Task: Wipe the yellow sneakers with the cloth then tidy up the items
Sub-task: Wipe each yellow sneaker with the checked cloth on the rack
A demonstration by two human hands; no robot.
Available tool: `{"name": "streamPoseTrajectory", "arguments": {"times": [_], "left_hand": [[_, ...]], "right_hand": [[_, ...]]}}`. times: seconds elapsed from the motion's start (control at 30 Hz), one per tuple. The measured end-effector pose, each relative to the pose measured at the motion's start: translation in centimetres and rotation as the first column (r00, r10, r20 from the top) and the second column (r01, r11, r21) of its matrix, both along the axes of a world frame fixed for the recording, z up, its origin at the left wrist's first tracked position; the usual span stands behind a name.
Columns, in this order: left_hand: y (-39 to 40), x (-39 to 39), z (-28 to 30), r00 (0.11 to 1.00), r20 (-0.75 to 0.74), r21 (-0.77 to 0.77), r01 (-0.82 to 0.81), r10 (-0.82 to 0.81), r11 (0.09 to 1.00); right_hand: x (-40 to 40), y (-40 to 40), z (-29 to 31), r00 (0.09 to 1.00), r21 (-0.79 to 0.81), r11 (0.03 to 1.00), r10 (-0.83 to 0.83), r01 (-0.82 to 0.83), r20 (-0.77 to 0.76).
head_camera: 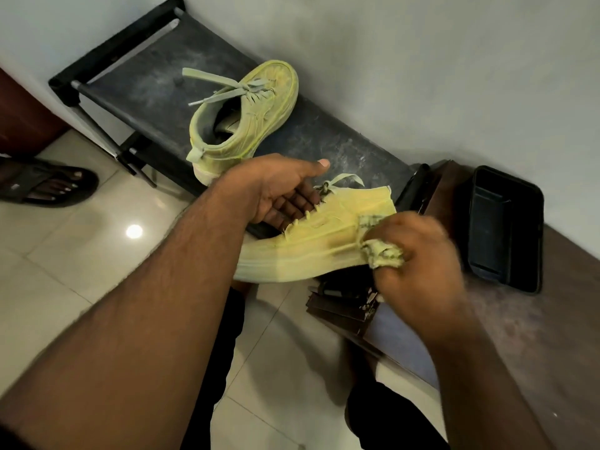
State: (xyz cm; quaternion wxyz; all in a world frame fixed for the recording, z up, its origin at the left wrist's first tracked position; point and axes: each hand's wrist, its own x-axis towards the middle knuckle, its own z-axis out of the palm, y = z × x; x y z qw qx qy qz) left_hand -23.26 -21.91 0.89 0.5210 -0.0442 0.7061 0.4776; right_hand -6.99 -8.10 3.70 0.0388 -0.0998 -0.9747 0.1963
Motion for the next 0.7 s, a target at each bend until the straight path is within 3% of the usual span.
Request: {"name": "streamPoseTrajectory", "arguments": {"times": [0.07,0.13,0.27,0.37,0.43,0.57,0.63,0.7], "left_hand": [[0.1,0.1,-0.1,1.0,-0.021,-0.008,-0.013,0.013,1.0],[0.2,0.1,-0.2,0.999,-0.044,-0.015,-0.021,0.02,1.0],[0.2,0.3,0.0,0.999,-0.043,-0.008,-0.022,0.021,1.0],[0.2,0.4,0.2,0.998,-0.058,-0.015,-0.012,0.011,1.0],[0.3,0.4,0.3,0.998,-0.057,-0.015,-0.011,0.011,1.0],[0.4,0.4,0.1,0.999,-0.045,-0.016,-0.018,0.017,1.0],[0.4,0.4,0.1,0.999,-0.041,-0.02,-0.017,0.016,1.0],[0.4,0.4,0.1,0.999,-0.044,-0.024,-0.012,0.01,1.0]], "right_hand": [[0.0,-2.3,-0.1,0.98,-0.062,0.978,0.2,-0.2,-0.008],[0.2,-2.9,-0.1,0.957,-0.104,0.952,0.289,-0.288,-0.006],[0.3,1.6,-0.5,0.999,-0.057,0.998,0.027,-0.029,-0.039],[0.5,2.9,-0.7,0.98,-0.044,0.984,-0.178,0.175,-0.086],[0.2,1.1,-0.7,0.984,-0.041,0.986,-0.164,0.161,-0.07],[0.1,-2.6,-0.4,0.99,-0.042,0.99,0.133,-0.135,-0.043],[0.1,-1.6,-0.5,0.996,-0.043,0.996,0.08,-0.081,-0.038],[0.2,0.5,-0.8,0.994,-0.054,0.993,-0.104,0.102,-0.033]]}}
